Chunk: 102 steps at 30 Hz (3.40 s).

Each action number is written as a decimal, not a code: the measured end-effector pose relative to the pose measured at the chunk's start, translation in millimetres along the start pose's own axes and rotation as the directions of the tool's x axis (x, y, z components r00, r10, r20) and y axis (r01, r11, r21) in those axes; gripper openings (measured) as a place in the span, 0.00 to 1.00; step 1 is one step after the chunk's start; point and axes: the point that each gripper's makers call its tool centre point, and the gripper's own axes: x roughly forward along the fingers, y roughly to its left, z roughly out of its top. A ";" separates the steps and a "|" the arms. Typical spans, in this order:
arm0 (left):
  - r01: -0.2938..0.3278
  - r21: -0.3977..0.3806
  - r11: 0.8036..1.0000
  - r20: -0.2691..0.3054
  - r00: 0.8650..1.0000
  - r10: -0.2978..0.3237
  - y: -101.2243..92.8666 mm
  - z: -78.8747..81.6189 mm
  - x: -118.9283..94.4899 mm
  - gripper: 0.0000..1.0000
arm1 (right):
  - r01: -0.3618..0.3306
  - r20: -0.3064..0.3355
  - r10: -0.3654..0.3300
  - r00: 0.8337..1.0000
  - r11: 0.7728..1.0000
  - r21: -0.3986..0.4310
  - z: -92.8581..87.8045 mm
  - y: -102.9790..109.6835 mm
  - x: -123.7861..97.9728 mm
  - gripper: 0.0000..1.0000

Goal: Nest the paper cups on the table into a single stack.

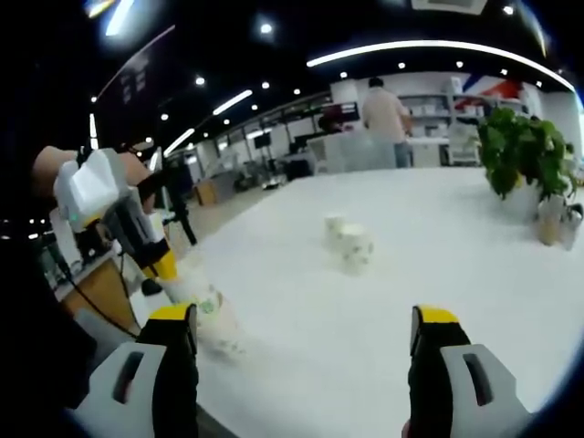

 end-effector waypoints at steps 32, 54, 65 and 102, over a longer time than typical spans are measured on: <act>0.082 -0.106 0.991 0.026 0.996 -0.080 -2.1 4.0 26.2 0.00 | -0.001 -0.006 0.001 1.000 1.000 0.027 -7.1 -7.4 0.1 0.95; 0.063 -0.159 0.985 0.030 0.998 -0.059 -3.3 -1.5 23.0 0.09 | -0.001 0.005 0.001 1.000 0.999 0.033 -2.2 -7.3 1.3 0.95; 0.034 -0.204 0.978 0.057 0.998 -0.023 -1.9 2.6 16.0 0.11 | -0.011 0.003 0.011 1.000 1.000 0.018 1.5 -2.6 -0.2 0.95; -0.225 -0.772 0.595 0.175 0.824 0.539 8.2 -18.2 -37.3 0.31 | -0.012 -0.029 0.010 1.000 0.997 -0.081 28.3 19.2 -5.3 0.95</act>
